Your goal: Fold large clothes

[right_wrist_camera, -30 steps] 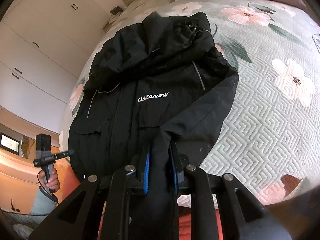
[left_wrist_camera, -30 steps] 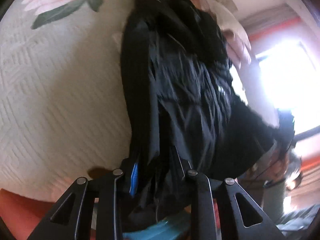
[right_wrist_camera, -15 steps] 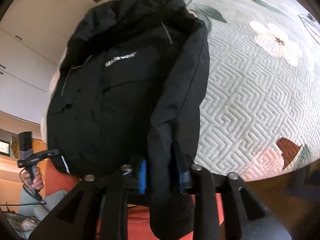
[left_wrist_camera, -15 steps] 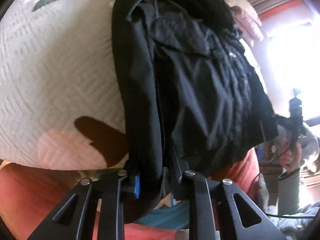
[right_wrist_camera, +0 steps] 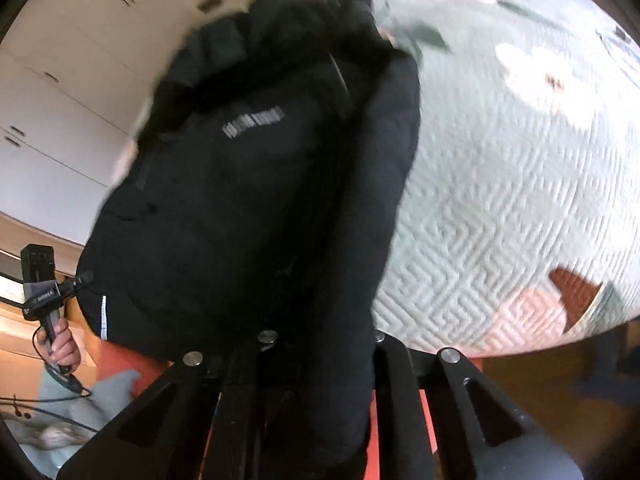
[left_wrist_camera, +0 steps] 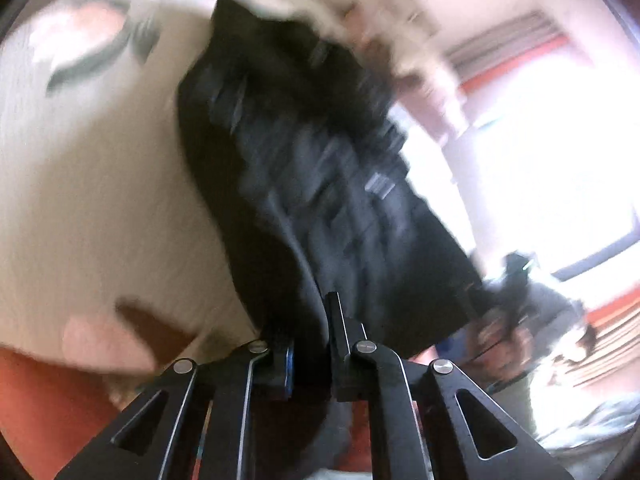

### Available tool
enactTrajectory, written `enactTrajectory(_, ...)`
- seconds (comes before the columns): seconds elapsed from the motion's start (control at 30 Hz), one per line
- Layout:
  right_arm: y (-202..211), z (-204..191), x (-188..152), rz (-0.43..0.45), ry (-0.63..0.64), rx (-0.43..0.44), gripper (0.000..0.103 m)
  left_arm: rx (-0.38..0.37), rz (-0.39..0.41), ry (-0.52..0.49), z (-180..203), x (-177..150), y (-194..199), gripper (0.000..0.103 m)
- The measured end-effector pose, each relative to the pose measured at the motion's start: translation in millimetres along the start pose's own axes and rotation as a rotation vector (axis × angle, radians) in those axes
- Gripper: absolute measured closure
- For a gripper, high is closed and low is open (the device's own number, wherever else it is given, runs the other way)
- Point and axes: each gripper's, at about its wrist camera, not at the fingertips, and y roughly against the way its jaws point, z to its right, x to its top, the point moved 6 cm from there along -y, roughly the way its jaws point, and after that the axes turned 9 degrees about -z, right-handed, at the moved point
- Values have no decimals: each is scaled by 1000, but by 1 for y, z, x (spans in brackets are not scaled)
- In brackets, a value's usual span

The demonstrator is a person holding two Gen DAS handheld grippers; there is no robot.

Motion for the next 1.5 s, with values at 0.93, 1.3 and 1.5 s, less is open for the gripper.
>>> enactTrajectory(0.93,-65,33,300,161,-270,25,19,122,242,312,-129,289,-73,83)
enactTrajectory(1.3,14,12,273,303,-108,27,17,17,211,49,-79,255,19,75)
enactTrajectory(1.5,44,2,256,370,-63,-16,17,-68,284,-20,-64,229,71,41)
